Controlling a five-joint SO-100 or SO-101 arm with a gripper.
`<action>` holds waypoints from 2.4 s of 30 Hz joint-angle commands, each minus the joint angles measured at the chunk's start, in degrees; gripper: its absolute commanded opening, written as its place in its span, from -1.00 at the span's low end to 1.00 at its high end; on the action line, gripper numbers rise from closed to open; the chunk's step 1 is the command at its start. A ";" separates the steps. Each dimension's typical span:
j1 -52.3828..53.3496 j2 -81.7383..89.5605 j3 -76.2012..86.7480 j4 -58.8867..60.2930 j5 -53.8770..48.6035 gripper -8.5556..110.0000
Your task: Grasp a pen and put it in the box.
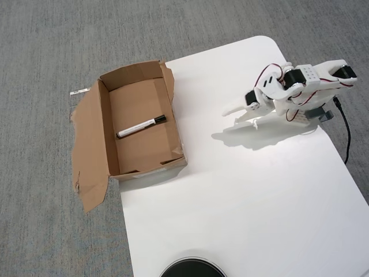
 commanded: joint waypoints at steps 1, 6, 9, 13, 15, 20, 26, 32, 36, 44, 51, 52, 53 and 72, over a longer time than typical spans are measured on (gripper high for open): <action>0.04 3.69 1.45 -0.79 0.04 -0.47; 0.04 3.69 1.45 -0.79 0.04 -0.47; 0.04 3.69 1.45 -0.79 0.13 -0.48; 0.31 3.69 1.45 -0.79 0.31 -0.47; 0.13 3.69 1.45 -0.79 0.31 -0.48; 0.83 3.69 1.36 -0.09 3.03 -0.48; 0.22 3.69 1.63 2.11 33.71 -0.48; 0.04 3.69 1.63 6.50 76.51 -0.48; -0.13 3.69 1.63 5.89 110.61 -0.48; -0.04 3.69 1.54 6.50 151.39 -0.48; 0.31 3.69 1.54 6.59 152.09 -0.48; 0.48 3.69 1.54 6.59 152.18 -0.48; 0.66 3.69 1.54 6.59 152.27 -0.48; 0.83 3.60 1.54 6.86 152.27 -0.48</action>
